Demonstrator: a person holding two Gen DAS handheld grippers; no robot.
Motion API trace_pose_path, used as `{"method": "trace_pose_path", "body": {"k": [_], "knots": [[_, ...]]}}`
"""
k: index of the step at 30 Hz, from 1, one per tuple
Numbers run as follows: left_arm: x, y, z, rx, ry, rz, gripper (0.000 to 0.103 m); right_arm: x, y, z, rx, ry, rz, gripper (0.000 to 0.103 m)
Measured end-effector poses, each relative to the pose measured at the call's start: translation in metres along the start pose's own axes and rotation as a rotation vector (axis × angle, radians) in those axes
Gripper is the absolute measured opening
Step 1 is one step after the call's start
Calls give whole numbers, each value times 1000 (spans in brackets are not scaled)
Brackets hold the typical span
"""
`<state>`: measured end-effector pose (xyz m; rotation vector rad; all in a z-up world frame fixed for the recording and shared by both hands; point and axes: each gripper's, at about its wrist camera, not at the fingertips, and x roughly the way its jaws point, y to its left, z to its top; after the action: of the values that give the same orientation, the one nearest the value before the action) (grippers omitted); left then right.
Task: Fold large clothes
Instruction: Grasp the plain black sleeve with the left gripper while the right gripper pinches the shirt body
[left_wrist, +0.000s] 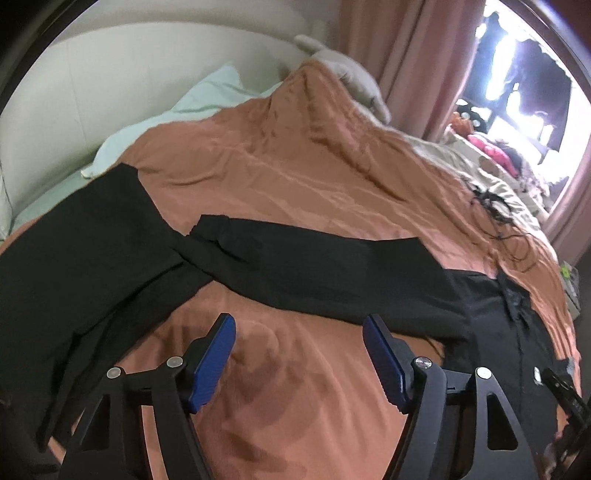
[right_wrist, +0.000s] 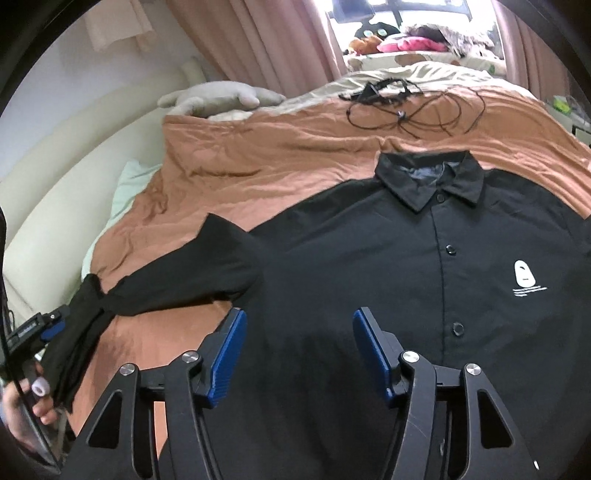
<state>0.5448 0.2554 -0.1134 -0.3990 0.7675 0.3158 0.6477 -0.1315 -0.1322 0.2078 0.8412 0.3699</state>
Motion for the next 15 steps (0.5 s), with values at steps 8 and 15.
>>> {"method": "trace_pose_path", "body": {"k": [8,15], "knots": [[78,9,7,-58,105,54,66,46,-11,15,24,52,-23,55],[125,19,10,-100,169,116,62,71,-10,23,35,82,9,46]]}}
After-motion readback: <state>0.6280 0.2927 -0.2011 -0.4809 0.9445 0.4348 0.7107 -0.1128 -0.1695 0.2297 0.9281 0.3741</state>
